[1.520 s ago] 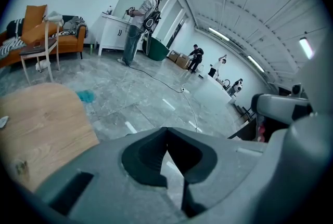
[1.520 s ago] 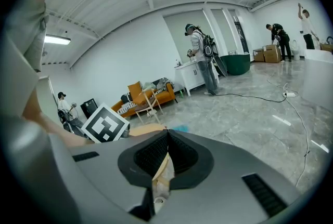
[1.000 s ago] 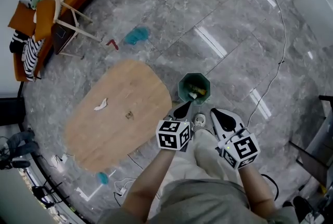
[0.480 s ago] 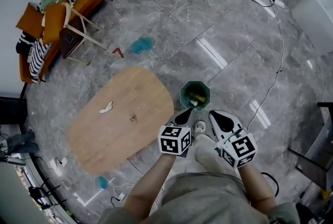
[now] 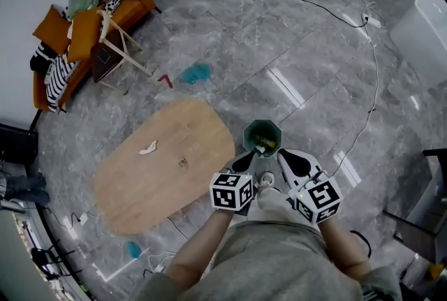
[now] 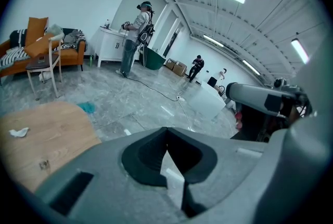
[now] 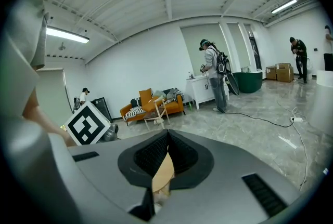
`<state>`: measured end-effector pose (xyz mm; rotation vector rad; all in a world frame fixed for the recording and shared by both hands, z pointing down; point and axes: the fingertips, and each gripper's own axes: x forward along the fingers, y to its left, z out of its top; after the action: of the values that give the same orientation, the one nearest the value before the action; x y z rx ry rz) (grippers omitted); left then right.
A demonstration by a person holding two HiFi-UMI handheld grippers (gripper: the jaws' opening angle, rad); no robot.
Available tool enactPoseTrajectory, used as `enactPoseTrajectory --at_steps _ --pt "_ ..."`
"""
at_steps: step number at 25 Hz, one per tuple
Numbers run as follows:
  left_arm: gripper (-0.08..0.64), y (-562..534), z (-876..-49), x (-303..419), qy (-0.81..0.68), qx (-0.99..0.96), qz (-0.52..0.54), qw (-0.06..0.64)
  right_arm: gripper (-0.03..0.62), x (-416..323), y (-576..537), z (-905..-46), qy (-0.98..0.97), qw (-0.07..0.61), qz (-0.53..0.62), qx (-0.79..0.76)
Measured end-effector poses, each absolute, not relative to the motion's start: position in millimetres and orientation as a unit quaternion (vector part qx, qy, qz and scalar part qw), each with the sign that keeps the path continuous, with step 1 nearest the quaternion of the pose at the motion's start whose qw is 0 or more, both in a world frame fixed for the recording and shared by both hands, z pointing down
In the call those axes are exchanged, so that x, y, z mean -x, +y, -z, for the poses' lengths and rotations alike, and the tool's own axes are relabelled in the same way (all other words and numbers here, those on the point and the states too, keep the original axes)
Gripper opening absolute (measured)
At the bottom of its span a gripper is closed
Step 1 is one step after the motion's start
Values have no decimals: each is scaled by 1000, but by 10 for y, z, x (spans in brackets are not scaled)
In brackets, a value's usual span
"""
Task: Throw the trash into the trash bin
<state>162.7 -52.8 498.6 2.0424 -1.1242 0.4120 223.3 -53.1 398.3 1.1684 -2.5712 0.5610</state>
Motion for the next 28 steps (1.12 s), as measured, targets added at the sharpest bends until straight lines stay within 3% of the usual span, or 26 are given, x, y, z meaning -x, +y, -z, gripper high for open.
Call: enactPoseTrajectory --at_steps 28 --pt "9 -378 -4154 -1365 -475 -809 -107 328 8 -1971 -296 -3368 -918 103 -136 -358"
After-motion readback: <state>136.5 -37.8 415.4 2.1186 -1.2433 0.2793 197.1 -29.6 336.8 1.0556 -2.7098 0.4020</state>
